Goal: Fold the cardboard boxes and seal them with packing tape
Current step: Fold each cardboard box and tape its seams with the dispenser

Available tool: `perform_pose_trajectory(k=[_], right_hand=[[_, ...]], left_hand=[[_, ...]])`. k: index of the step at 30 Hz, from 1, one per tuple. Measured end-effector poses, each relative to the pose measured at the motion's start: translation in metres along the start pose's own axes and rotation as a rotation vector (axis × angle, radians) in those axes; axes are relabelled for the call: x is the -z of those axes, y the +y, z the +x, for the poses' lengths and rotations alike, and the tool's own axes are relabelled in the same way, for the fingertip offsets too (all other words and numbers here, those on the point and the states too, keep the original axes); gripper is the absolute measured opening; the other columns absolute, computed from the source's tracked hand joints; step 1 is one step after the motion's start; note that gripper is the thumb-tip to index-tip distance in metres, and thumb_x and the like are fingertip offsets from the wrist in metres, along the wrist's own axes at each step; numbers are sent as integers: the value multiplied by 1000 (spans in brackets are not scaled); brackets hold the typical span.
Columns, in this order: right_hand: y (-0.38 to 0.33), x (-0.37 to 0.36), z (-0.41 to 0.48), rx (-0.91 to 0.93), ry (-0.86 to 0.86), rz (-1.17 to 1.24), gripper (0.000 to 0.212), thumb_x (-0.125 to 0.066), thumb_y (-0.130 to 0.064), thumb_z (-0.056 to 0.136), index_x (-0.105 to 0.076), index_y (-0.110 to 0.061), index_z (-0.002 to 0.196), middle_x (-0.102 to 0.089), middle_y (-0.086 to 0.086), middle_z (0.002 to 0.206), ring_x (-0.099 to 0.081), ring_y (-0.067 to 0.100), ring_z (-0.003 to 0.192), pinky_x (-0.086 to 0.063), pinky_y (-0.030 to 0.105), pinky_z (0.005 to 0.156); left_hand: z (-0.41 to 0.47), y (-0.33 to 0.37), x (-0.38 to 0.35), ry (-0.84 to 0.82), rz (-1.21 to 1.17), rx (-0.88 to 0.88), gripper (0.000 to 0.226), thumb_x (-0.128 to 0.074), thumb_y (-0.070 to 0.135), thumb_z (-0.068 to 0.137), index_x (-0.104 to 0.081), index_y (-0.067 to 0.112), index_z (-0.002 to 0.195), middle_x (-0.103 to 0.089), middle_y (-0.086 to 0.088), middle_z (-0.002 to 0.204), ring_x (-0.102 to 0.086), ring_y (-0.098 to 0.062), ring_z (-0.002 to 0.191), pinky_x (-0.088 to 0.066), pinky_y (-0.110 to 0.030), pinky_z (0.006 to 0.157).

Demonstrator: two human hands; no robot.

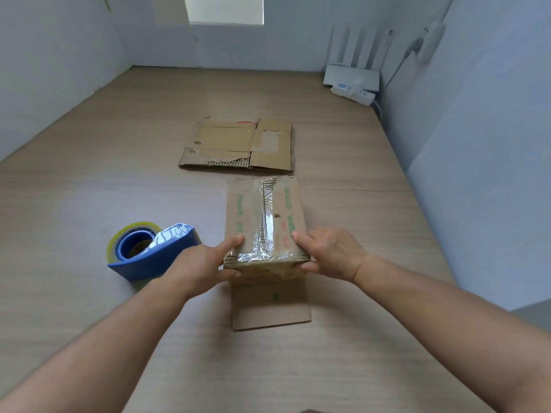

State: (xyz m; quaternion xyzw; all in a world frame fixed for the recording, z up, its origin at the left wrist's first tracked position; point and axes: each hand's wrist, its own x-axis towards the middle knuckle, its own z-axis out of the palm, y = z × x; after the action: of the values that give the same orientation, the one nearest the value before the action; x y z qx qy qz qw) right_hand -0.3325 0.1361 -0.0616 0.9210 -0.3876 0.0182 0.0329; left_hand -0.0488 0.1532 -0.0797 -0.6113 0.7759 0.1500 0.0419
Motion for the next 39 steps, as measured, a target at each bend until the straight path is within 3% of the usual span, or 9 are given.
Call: perform_pose_trajectory(k=[5,9,12,18,20,24,30,35,39], right_hand=[[-4,-2,-1,39,174,-53,71,-94,-41,40,-70,0,93,-65,9,65,-61,24,52,-43,22,36],[-19,-6,1,-231,-40,-16,75,-60,-65,78,-46,-9,125,-60,11,108,-58,28,95,-46,34,69],[-40,-9,4,-542,-62,105,88,-29,-87,71,-39,-20,127,-59,8,112,-55,28,102,-42,36,74],[-35,6,6,-929,-115,173,106,-21,-96,57,-37,-28,136,-40,12,135,-36,30,125,-32,50,99],[-27,9,1,-917,-193,188,117,-20,-99,48,-27,-29,142,-21,12,149,-17,31,138,-21,59,103],[-7,11,-16,-770,-337,219,118,-45,-93,55,-7,-33,149,1,5,159,2,26,146,-15,59,108],[42,20,-46,-449,-447,245,114,-57,-84,60,4,-44,148,14,-3,160,13,20,146,0,47,116],[59,22,-52,-518,-440,188,125,-60,-85,53,11,-43,147,22,3,158,15,25,146,1,49,116],[57,24,-50,-919,-311,161,128,-60,-85,55,9,-31,150,3,13,158,-15,34,142,-22,54,108]], left_hand=[[-2,9,1,53,57,35,74,-54,65,83,-21,43,145,-67,-2,109,-63,-20,89,-42,-26,67],[-2,25,1,92,157,62,79,-46,77,79,-20,40,143,-67,1,108,-65,-18,89,-43,-27,64],[-14,34,0,93,60,96,87,-47,81,74,-13,43,145,-68,6,108,-65,-16,93,-45,-28,66],[-41,83,-22,-159,-484,-93,91,-44,61,89,34,47,134,-50,15,141,-52,-14,125,-40,-27,102],[-41,102,-30,-136,-568,-100,84,-43,51,92,23,42,144,-53,11,140,-54,-15,122,-41,-29,101],[-22,96,-14,298,-579,169,50,-46,38,97,-34,25,143,-65,-1,117,-58,-22,108,-46,-33,88],[12,86,19,245,-392,204,69,-47,48,95,-18,23,152,-31,-3,152,-32,-22,137,-32,-39,108],[14,102,7,32,-453,348,51,-50,45,91,-31,29,136,-59,-4,125,-59,-29,105,-50,-36,85],[0,108,-4,25,-763,521,97,-60,41,87,13,27,148,-53,-2,113,-67,-31,81,-59,-38,58]])
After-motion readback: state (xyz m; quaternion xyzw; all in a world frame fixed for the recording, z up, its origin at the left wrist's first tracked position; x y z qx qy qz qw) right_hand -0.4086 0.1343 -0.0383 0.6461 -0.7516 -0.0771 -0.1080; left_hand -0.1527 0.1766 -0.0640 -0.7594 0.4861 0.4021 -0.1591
